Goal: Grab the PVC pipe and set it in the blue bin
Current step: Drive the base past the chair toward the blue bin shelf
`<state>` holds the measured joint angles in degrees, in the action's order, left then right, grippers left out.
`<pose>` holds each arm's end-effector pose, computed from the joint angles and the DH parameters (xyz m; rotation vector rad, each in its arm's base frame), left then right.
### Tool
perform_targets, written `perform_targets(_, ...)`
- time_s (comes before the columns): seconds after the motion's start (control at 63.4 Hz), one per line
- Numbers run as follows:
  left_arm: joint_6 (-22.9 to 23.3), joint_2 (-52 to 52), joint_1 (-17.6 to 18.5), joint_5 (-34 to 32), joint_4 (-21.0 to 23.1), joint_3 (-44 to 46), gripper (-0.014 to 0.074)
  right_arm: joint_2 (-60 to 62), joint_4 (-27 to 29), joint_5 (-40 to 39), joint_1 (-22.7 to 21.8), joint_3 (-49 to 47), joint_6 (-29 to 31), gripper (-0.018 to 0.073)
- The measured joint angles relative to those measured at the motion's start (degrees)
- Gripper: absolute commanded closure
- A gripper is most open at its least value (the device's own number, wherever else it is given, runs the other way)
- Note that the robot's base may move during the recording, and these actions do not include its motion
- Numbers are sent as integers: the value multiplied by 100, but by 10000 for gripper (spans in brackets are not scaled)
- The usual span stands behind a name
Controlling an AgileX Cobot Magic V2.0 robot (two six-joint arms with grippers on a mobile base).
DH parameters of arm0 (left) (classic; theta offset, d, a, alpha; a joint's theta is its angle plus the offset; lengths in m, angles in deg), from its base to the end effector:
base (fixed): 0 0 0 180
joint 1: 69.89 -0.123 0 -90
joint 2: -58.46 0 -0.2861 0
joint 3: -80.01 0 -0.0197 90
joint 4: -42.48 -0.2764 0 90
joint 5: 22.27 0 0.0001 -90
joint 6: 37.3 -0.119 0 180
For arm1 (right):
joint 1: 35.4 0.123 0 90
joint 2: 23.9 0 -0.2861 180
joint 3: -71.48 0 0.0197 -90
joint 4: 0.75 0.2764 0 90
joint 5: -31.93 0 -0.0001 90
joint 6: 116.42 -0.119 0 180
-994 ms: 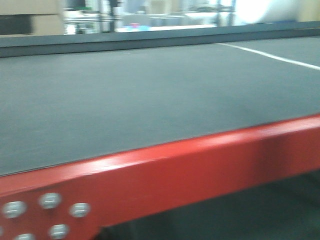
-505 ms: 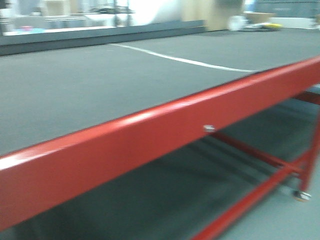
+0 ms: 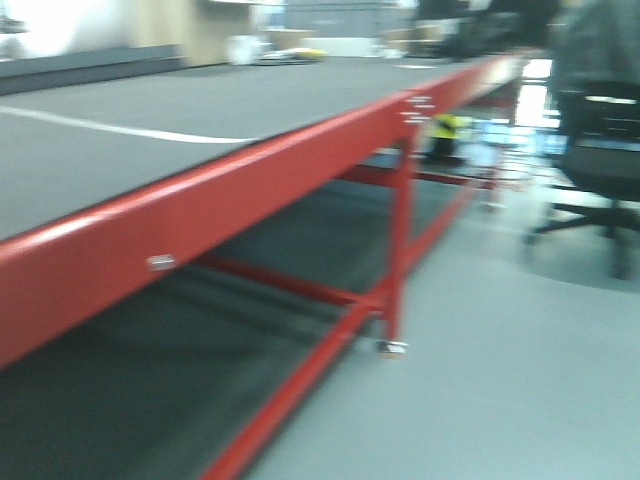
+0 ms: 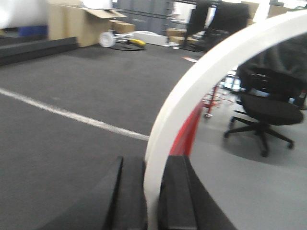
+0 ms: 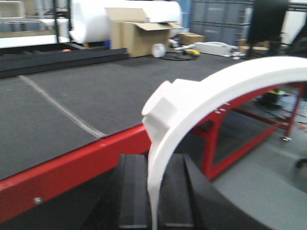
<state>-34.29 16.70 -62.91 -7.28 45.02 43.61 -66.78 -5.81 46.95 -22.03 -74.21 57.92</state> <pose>0.1704 -0.0222 0.3829 0.0304 1.6281 -0.1764 0.1703 0.0377 0.3936 -0.1591 1.6032 0.1727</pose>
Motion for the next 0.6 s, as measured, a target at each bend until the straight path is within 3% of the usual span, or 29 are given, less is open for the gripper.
perform_targets(0.599, 0, 0, 0, 0, 0, 0, 708, 0, 0, -12, 0, 0, 0, 727)
